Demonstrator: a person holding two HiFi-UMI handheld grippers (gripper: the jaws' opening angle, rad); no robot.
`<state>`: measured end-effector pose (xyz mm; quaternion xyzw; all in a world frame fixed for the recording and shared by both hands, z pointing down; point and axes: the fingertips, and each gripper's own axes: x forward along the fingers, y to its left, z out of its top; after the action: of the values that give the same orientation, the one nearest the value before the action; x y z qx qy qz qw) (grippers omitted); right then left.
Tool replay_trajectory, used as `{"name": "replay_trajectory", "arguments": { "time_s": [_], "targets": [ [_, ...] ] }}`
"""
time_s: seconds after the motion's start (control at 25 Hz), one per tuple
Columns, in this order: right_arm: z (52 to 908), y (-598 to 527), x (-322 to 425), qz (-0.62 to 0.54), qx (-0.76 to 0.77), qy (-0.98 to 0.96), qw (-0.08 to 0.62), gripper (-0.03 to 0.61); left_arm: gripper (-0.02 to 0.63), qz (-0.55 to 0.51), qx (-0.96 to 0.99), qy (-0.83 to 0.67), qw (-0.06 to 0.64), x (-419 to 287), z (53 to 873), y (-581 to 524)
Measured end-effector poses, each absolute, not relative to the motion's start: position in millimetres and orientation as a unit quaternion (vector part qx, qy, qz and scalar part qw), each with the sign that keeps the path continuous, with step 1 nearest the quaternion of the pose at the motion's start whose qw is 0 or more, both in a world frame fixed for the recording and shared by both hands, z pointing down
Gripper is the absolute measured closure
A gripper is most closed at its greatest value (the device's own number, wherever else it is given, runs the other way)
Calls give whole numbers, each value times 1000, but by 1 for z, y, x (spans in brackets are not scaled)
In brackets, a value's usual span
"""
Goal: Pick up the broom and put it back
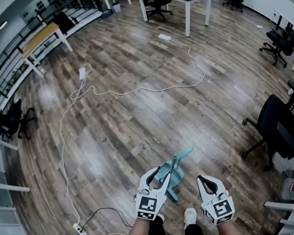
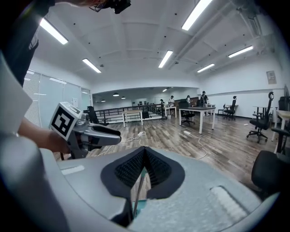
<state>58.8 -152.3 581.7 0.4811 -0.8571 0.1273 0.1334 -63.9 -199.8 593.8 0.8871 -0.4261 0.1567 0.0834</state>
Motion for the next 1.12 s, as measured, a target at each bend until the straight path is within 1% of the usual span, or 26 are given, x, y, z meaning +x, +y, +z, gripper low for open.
{"name": "replay_trajectory", "arguments": {
  "time_s": [0.08, 0.2, 0.24, 0.4, 0.64, 0.96, 1.12],
  "targets": [
    [564, -155, 57, 123, 479, -862, 114, 575, 475, 129, 881, -448, 79, -74, 569, -193],
    [537, -153, 52, 114, 469, -872, 86, 575, 575, 100, 870, -477, 72, -85, 541, -180],
    [528, -153, 49, 107, 465, -875, 80, 575, 595, 94, 868, -482, 69, -88, 535, -175],
    [497, -150, 37, 78, 448, -888, 60, 575, 595, 80, 862, -497, 60, -96, 509, -158],
    [472, -136, 22, 48, 420, -905, 52, 575, 595, 65, 848, -523, 51, -107, 476, -132],
    [433, -123, -9, -13, 378, -925, 36, 575, 595, 85, 837, -540, 3, -119, 452, -100],
    [433, -108, -6, -28, 378, -924, 45, 577, 595, 64, 831, -552, 1, -121, 443, -80]
  ]
}}
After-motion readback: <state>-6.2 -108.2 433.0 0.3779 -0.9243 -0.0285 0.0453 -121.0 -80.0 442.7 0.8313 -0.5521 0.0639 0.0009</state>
